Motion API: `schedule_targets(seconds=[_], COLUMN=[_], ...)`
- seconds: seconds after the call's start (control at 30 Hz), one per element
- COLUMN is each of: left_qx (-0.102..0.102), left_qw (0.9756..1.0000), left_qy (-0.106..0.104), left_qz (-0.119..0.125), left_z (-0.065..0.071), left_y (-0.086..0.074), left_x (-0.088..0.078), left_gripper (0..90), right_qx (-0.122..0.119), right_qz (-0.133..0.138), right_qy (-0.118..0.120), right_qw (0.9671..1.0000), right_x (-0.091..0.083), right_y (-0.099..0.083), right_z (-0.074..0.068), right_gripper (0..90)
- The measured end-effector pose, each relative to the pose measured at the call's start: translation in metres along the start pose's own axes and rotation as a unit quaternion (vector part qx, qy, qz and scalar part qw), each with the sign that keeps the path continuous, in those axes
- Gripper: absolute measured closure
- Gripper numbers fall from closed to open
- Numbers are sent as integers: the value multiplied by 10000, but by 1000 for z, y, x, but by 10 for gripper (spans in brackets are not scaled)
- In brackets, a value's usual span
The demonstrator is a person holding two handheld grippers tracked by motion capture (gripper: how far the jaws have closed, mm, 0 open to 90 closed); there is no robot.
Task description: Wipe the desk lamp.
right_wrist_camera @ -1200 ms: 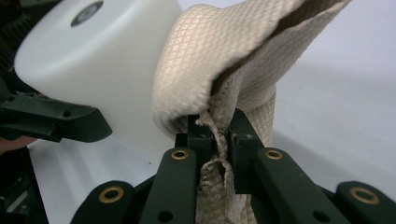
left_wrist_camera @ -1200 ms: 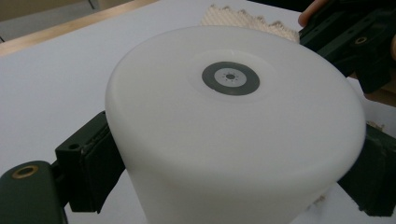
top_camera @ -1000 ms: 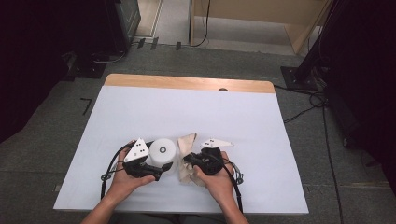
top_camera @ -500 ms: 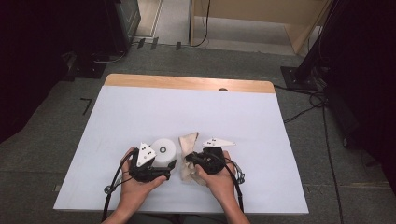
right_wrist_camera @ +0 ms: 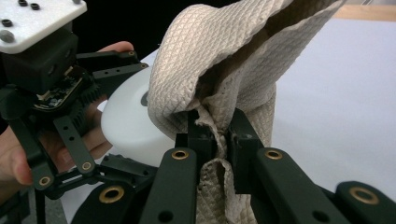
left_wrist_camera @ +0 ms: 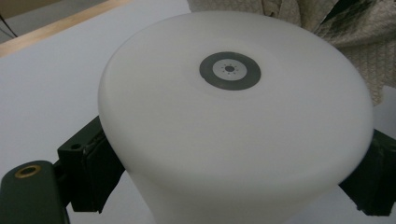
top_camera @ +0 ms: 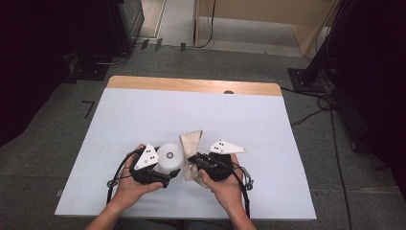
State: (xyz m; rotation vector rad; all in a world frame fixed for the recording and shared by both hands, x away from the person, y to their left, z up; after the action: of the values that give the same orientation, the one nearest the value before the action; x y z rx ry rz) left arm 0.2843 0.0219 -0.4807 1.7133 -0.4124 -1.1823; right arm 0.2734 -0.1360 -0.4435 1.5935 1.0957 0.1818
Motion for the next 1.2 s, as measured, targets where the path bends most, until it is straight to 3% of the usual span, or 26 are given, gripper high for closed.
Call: schedule_targets(seconds=[0.33, 0.8, 1.03, 1.2], left_qx=[-71, -107, -138, -138], left_qw=[10000, 9999, 9998, 9998], left_qy=[-60, -80, -109, -105], left_qz=[11, 33, 54, 57], left_z=[-1, -2, -2, -2], left_y=[-2, -3, -3, -4], left_x=[2, 2, 2, 2], left_gripper=[87, 86, 85, 85], right_qx=[80, 326, 279, 162], right_qz=[-422, -1168, -962, -542], right_qy=[-183, -414, -338, -217], right_qw=[9989, 9918, 9944, 9982], right_x=[20, 50, 43, 27], right_y=[-22, -59, -50, -29], right_z=[13, 33, 29, 18], right_gripper=[831, 830, 832, 832])
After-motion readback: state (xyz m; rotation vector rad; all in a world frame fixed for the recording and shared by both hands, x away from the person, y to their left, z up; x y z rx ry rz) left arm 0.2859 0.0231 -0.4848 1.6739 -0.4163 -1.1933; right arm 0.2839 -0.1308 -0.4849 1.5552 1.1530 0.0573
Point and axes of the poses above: each handheld gripper's, and its own axes: x roughly forward along the jaws, y roughly out of its top, z roughly to its right, the point moved 6 cm from there along x, roughly forward along the jaws, and after that the axes turned 2 degrees about x, right-handed, at the moved point
